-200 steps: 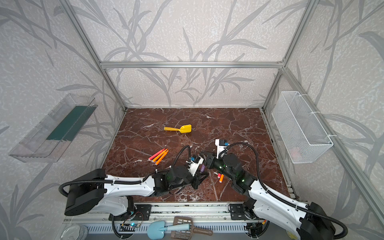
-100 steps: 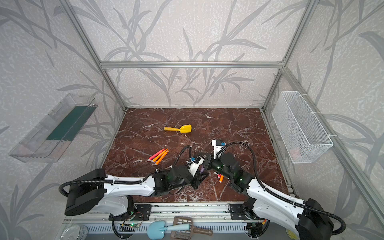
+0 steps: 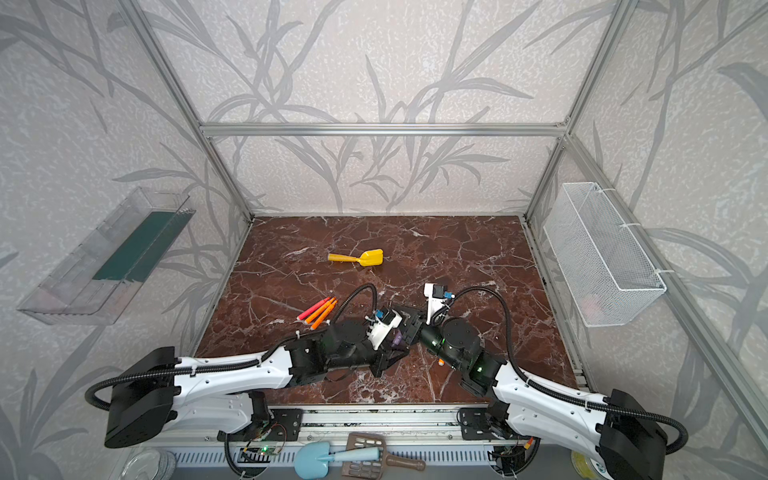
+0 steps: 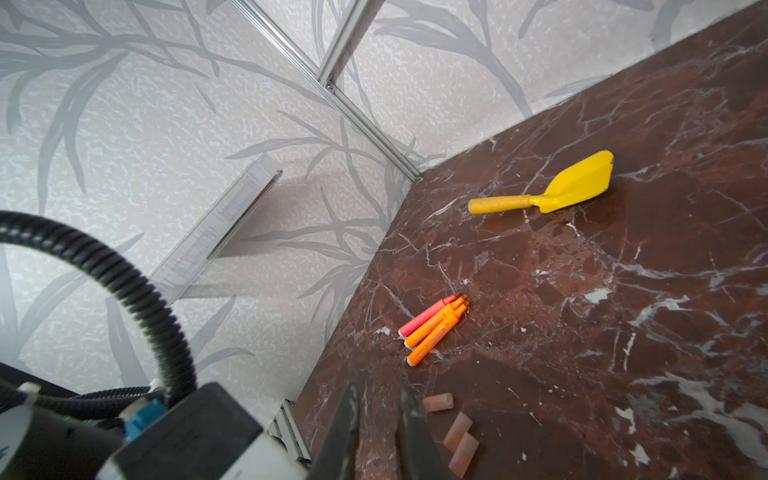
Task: Insert the pens into the pen caps
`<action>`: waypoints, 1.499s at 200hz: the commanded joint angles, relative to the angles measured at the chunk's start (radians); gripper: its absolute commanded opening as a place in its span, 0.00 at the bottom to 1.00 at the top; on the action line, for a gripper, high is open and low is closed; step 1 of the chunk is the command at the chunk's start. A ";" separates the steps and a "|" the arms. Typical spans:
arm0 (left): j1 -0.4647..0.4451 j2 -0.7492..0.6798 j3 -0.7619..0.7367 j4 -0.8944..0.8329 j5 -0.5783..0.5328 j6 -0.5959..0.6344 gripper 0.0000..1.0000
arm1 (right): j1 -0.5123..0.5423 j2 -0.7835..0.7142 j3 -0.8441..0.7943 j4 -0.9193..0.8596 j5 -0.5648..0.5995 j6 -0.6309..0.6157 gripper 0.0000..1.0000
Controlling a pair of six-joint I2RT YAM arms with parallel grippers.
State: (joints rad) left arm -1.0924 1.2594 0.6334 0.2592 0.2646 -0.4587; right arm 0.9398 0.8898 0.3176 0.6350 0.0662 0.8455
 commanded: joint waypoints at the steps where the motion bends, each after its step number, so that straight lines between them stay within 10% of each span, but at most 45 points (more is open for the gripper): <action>1: 0.117 -0.075 0.083 0.140 -0.123 -0.069 0.00 | 0.044 0.001 -0.069 -0.121 -0.084 -0.034 0.00; 107: 0.094 -0.027 0.147 0.074 -0.526 0.101 0.00 | 0.294 0.205 0.134 -0.457 0.121 0.209 0.00; 204: 0.103 -0.089 0.077 0.110 -0.210 0.006 0.00 | 0.302 0.030 0.026 -0.295 0.177 0.054 0.00; 300: -0.044 -0.106 0.012 0.168 -0.186 0.082 0.00 | 0.301 -0.083 0.085 -0.456 0.302 -0.024 0.02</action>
State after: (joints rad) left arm -1.1469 1.1988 0.6205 0.2062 0.2356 -0.3584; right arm 1.1995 0.8261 0.4000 0.3901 0.4477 0.8875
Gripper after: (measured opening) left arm 0.165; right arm 0.160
